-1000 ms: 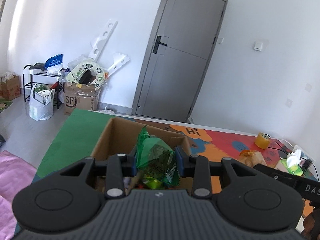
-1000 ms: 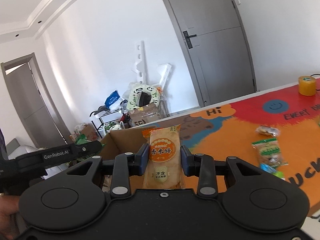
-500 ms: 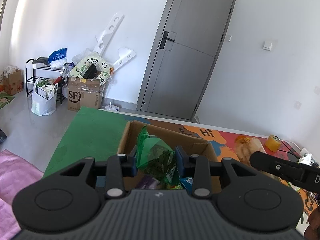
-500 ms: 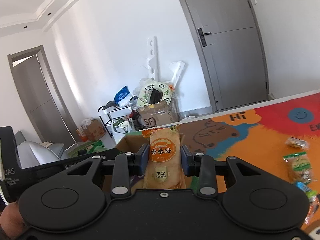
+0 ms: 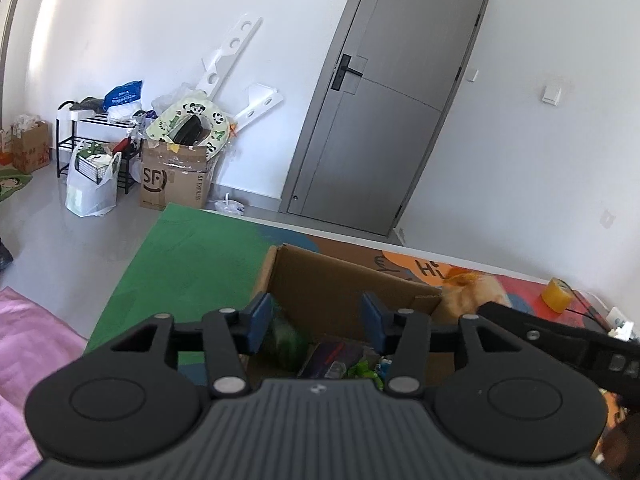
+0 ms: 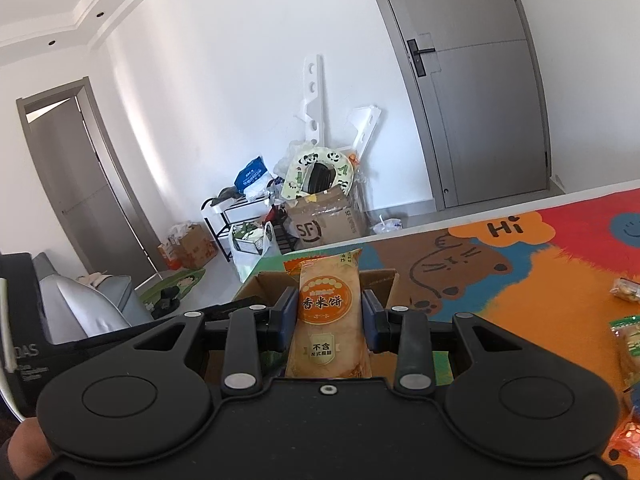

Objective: Organize snacks
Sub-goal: 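Carry both packets into the cardboard box and open both tools, then move both tools back toward the remaining snacks on the mat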

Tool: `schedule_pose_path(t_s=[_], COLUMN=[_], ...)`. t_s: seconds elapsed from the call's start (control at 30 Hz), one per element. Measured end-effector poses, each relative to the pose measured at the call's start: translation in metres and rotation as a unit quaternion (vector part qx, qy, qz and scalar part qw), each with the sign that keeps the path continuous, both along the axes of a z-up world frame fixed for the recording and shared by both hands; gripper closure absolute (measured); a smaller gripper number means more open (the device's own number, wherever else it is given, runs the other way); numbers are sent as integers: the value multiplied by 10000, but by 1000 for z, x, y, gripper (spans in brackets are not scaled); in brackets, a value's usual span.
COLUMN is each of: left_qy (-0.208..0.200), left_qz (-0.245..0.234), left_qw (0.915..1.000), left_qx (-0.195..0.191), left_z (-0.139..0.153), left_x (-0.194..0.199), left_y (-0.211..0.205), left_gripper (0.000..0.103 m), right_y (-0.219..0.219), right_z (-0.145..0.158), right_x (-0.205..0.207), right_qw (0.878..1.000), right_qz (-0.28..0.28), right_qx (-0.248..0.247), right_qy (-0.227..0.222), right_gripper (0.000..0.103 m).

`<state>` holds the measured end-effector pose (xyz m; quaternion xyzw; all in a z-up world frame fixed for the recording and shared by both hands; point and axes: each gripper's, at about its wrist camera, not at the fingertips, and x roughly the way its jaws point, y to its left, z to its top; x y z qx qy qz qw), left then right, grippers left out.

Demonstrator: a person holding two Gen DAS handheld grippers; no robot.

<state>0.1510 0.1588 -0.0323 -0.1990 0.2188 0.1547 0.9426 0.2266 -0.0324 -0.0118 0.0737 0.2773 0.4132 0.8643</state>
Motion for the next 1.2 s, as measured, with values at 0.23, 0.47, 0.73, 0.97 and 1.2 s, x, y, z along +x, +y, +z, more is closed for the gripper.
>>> schedule_pose_path(t_s=[0.23,0.47,0.73,0.97,1.2], left_qy=[-145,-179,-154,-156,-170], left_qz=[167,369,741,745,557], left_qw=[9998,9992,9971,9971,9983], left_qx=[-30,-31,-100,-57,-47], left_z=[13,19,21,24,25], left_x=[-24,-37,-55,-61,-61], left_y=[5,20,44,40,22], left_gripper=[47,47,46,44,41], right_y=[14,34,57,48,21], right_z=[-1,4,11,14,15], right_x=[-5,-12,-13,-21,-25], right_qw=[9998,9993,9978,9983,9991], right_qz=[144,342,391,405,184], right_qx=[9,-19,236,94,-93], right_qy=[119,146,484,405,381], right_gripper=[69,69,59,39,39])
